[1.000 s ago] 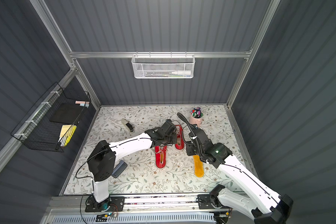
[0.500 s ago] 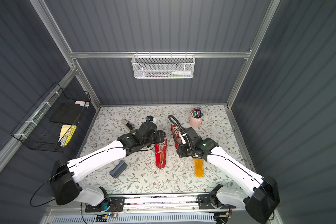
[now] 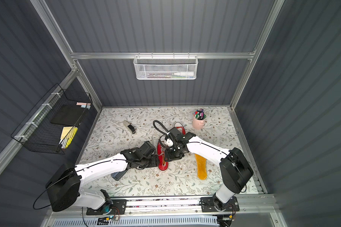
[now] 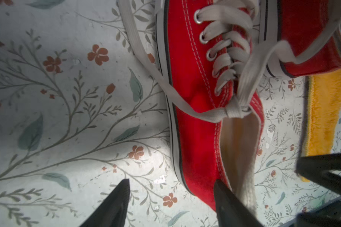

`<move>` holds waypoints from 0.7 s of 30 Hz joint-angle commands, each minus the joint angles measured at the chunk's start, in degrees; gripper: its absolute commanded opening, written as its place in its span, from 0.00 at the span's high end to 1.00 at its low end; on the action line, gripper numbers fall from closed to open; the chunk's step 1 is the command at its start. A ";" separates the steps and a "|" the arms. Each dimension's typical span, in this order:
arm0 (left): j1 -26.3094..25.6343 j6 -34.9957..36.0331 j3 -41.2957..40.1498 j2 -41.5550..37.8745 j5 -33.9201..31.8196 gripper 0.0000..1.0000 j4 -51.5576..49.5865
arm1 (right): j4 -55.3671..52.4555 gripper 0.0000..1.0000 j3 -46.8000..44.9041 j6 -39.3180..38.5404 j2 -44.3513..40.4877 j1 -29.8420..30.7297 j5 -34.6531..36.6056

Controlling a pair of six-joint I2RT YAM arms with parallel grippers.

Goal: Remove the insole from the shoe
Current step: Untie the shoelace on the shoe.

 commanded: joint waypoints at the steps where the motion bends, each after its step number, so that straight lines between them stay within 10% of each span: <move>1: 0.06 -3.11 -0.87 1.63 2.17 0.30 3.05 | 1.63 0.57 2.34 -0.71 2.65 0.24 0.27; 21: 1.17 -4.33 1.36 8.17 4.53 0.15 8.94 | 5.92 0.98 0.76 2.10 3.39 0.21 3.69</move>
